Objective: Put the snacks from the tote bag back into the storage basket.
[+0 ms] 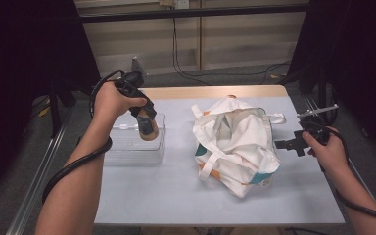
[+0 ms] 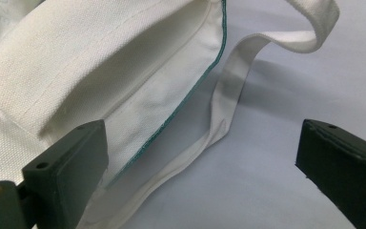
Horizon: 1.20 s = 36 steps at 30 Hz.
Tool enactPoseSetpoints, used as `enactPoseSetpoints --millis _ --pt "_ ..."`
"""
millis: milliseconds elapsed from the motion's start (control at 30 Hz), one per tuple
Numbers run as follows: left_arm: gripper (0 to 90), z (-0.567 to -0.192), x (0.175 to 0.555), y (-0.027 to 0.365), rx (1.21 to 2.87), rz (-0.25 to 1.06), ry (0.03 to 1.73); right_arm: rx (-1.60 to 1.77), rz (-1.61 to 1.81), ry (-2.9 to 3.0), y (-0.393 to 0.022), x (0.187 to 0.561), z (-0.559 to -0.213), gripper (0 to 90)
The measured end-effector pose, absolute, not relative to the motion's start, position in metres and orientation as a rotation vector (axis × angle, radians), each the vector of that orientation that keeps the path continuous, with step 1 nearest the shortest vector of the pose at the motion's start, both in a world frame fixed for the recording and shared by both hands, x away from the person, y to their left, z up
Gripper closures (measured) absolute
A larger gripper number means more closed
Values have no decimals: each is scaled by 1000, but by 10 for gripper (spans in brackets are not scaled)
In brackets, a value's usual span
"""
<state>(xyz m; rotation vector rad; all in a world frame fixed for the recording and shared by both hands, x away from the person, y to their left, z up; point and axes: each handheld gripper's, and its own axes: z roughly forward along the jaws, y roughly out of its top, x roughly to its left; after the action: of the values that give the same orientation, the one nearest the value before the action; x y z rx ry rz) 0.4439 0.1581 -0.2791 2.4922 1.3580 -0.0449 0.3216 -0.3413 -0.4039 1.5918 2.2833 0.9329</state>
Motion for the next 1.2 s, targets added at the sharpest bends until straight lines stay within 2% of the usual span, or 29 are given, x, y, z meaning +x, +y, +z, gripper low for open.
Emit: enactPoseSetpoints --millis 1200 --pt "305 -312 435 162 2490 -56 1401 1572 932 2290 -338 320 -400 31"
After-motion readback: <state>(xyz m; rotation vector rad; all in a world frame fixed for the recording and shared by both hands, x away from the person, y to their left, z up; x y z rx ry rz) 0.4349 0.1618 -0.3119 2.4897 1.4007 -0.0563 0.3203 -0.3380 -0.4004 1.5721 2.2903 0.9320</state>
